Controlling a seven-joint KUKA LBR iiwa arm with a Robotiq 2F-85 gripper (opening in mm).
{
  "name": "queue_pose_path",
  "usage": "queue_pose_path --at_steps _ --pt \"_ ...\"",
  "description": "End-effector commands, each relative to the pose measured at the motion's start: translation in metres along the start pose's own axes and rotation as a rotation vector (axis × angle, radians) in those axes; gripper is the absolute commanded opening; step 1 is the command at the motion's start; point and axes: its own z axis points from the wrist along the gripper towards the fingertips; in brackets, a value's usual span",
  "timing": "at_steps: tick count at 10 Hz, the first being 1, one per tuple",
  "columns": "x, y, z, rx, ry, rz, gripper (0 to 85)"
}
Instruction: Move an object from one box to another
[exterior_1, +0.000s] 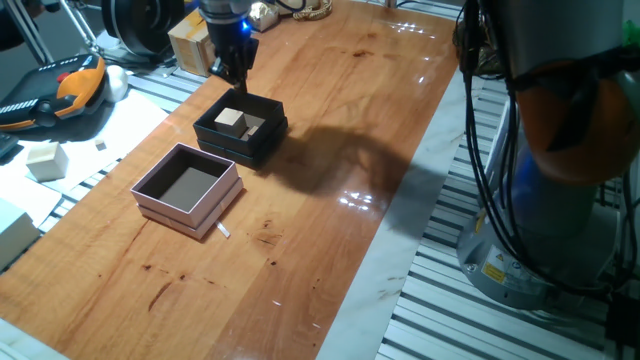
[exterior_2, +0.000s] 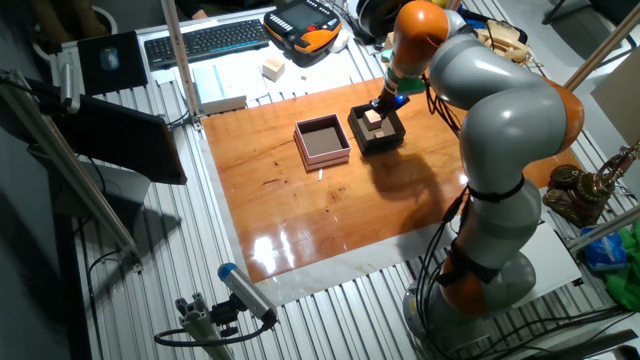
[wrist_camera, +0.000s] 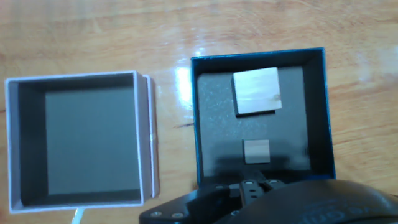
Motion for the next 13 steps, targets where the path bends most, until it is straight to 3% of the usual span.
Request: queue_pose_path --at_steps 1,4,6,8,10,11,13 --pt "0.000 0.000 0.000 0.009 -0.004 0.001 0.0" --pt "0.000 0.000 0.000 -0.002 0.005 0.001 0.0" --pt "-0.006 -0.004 0.008 -0.004 0.004 0.003 0.0" --pt "-0.013 -0.005 0.019 -0.003 -0.032 0.021 0.0" --pt "-0.024 -0.009 0.027 -0.002 -0.038 0.009 0.0" --pt "-0.033 -0.016 0.033 -0.016 -0.028 -0.020 0.0" --pt "-0.040 -0.022 0.043 -0.030 -0.026 -0.035 0.0"
